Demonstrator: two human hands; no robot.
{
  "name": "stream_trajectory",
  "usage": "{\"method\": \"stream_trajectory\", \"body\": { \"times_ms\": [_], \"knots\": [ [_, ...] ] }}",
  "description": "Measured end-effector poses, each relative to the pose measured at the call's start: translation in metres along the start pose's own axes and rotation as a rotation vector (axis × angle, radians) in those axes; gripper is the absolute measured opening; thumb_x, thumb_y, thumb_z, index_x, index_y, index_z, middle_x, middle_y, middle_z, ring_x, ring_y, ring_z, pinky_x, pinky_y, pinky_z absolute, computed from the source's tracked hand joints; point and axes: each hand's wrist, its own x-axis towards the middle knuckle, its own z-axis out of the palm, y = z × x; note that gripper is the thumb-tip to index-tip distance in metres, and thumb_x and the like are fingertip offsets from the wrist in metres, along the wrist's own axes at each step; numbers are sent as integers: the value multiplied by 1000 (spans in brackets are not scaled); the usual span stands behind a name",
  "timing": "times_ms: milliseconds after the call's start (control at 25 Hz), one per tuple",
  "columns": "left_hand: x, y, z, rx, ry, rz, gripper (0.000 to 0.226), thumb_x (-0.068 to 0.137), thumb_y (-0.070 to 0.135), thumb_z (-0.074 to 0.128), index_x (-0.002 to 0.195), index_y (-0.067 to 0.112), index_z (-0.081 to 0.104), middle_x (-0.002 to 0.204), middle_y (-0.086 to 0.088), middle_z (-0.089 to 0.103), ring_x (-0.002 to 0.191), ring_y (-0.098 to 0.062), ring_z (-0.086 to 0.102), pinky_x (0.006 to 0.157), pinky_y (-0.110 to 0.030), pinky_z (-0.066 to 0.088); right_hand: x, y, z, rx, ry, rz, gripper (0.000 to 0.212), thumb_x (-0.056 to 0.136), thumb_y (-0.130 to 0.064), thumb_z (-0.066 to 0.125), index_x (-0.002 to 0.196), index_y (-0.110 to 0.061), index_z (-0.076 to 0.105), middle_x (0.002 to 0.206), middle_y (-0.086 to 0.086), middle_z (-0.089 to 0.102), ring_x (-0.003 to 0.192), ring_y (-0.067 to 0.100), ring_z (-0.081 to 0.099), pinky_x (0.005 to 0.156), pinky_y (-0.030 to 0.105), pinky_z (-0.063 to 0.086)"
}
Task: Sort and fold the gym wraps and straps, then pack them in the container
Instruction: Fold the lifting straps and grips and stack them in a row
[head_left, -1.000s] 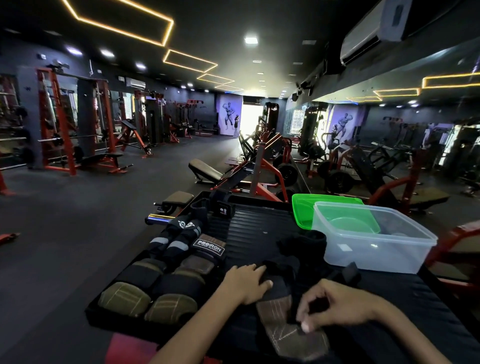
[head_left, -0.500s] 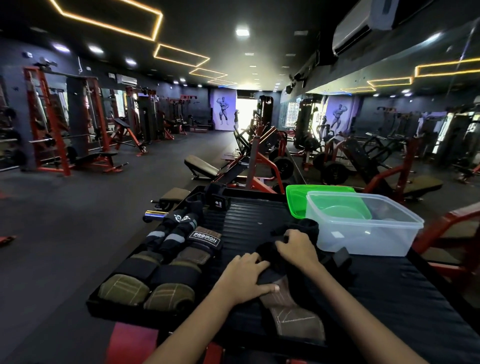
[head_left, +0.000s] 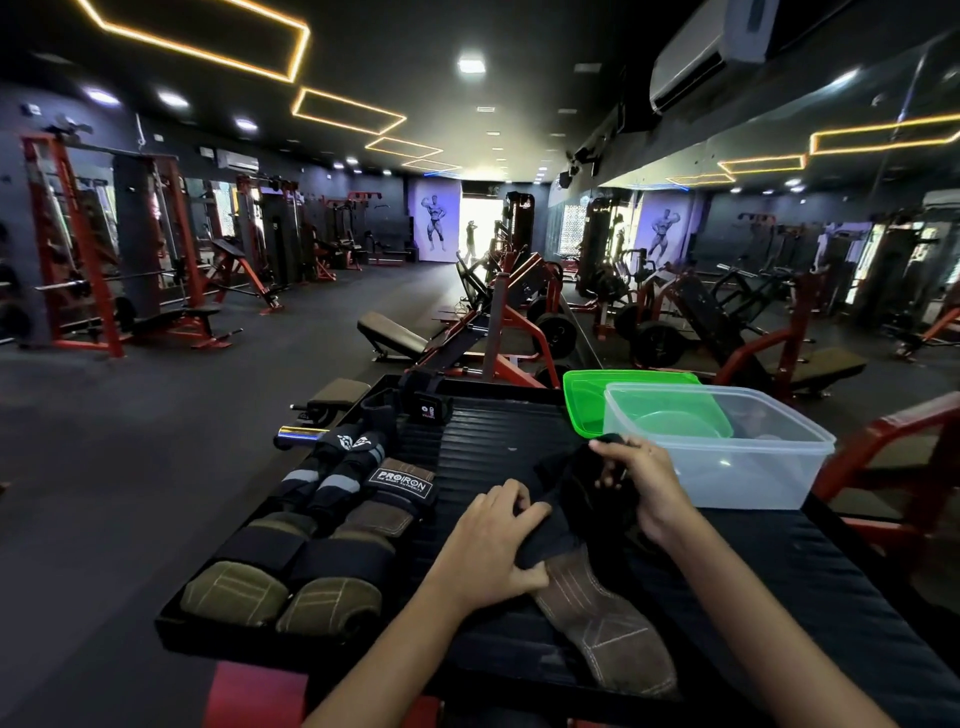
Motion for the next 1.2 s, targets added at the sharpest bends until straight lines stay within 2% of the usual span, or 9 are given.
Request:
{"method": "stream_trajectory", "body": {
  "times_ms": [200,480,560,640,720,840,960,1080,1200],
  "knots": [
    [0,-4,-5,1,-159,-98,71,64,54,39,125,20,53,110,0,46,97,-15,47,87,-29,40,8,-16,-34,494,20,7,27,88,7,45,72,-14,41,38,-7,41,34,1,44,33,7,31],
    [-1,-18,-2,232,-271,-194,47,85,35,49,131,23,51,122,-2,45,115,-19,40,96,-31,29,15,-28,-84,469,236,-97,20,89,-8,53,73,-18,46,42,-10,43,37,4,41,52,18,35],
    [-3,-22,1,243,-271,-243,46,87,34,47,131,21,50,124,-3,45,117,-20,40,99,-32,29,6,-30,-101,63,423,-130,5,86,-9,61,84,-9,56,52,-5,54,48,9,53,55,21,42],
    [-5,-25,2,182,-277,-300,47,86,37,49,130,20,49,127,-1,45,120,-19,40,103,-33,29,-6,-21,-116,-594,641,-167,37,76,-7,72,107,1,54,85,12,61,84,31,59,75,38,47],
    [-5,-26,4,81,-259,-342,46,85,39,52,127,20,52,126,2,46,120,-17,41,104,-32,27,-19,-9,-115,-1042,712,-498,55,64,-2,77,111,2,49,103,24,55,99,42,51,83,49,41],
    [-2,-24,4,-37,-139,-400,32,93,36,46,119,22,59,122,5,50,118,-14,44,105,-34,24,-40,20,-84,-1315,155,-996,70,51,1,79,113,-14,49,110,11,57,98,35,58,87,37,40],
    [-3,-29,3,45,-75,-534,30,94,31,44,117,21,59,124,3,49,119,-17,44,105,-38,27,-51,66,-46,-1512,-605,-1029,76,52,-12,73,122,-31,48,134,-4,50,124,18,49,98,28,40],
    [-7,-33,5,45,-138,-624,35,89,35,53,119,17,57,124,-3,47,121,-21,41,103,-33,34,-41,81,-21,-1399,-795,-1023,41,72,-18,69,110,-32,63,130,-7,56,130,15,45,104,30,33],
    [-5,-35,4,-116,-197,-570,32,87,29,60,113,10,60,112,-6,52,116,-24,44,95,-27,37,-25,60,1,-1208,-750,-912,23,79,-22,51,93,-18,70,104,-3,69,109,10,57,109,25,30]
  ]
}}
